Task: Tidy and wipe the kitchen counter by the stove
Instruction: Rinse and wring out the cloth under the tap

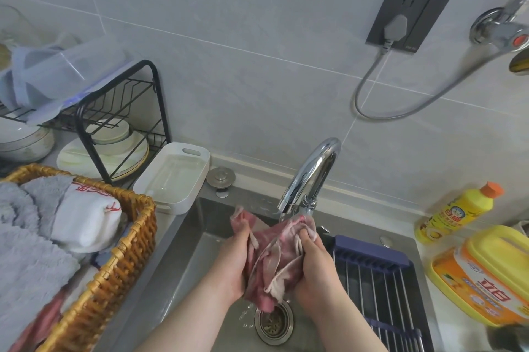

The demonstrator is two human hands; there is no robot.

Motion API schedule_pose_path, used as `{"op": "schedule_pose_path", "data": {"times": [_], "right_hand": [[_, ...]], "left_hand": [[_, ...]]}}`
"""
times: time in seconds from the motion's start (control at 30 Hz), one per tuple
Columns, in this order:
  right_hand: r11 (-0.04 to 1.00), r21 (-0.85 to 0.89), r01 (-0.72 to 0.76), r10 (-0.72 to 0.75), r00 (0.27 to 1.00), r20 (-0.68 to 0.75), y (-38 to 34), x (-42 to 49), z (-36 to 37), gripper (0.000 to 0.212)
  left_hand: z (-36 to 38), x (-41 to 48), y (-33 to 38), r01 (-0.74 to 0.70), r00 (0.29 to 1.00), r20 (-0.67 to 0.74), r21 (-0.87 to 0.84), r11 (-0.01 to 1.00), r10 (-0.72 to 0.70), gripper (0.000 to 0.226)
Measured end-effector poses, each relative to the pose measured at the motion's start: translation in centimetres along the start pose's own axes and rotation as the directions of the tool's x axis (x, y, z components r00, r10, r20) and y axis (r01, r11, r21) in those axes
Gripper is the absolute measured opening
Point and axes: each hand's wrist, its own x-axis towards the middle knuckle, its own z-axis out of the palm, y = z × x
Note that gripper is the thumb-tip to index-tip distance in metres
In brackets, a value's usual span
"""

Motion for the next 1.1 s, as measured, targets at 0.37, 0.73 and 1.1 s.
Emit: {"op": "schedule_pose_path", "data": {"times": [0.37, 0.73, 1.1], "right_hand": [[0.996, -0.087, 0.001, 0.006, 0.997, 0.074, -2.1, -1.0, -1.1, 0.029], [1.000, 0.006, 0.028, -0.028, 0.999, 0.037, -1.1, -1.2, -0.4, 0.023], [0.702, -0.692, 0.169, -0.168, 0.983, 0.070, 0.7, 0.8, 2.5, 0.024]], "left_hand": [[1.8, 0.5, 0.1, -0.265, 0.959, -0.073, 0.111, 0.958, 0.273, 0.020], [1.3, -0.3, -0.7, -0.394, 0.918, 0.228, 0.464, 0.793, 0.323, 0.043], [-0.4, 0.5, -0.5, -0.503, 0.716, -0.121, 0.593, 0.628, 0.687, 0.018]]}}
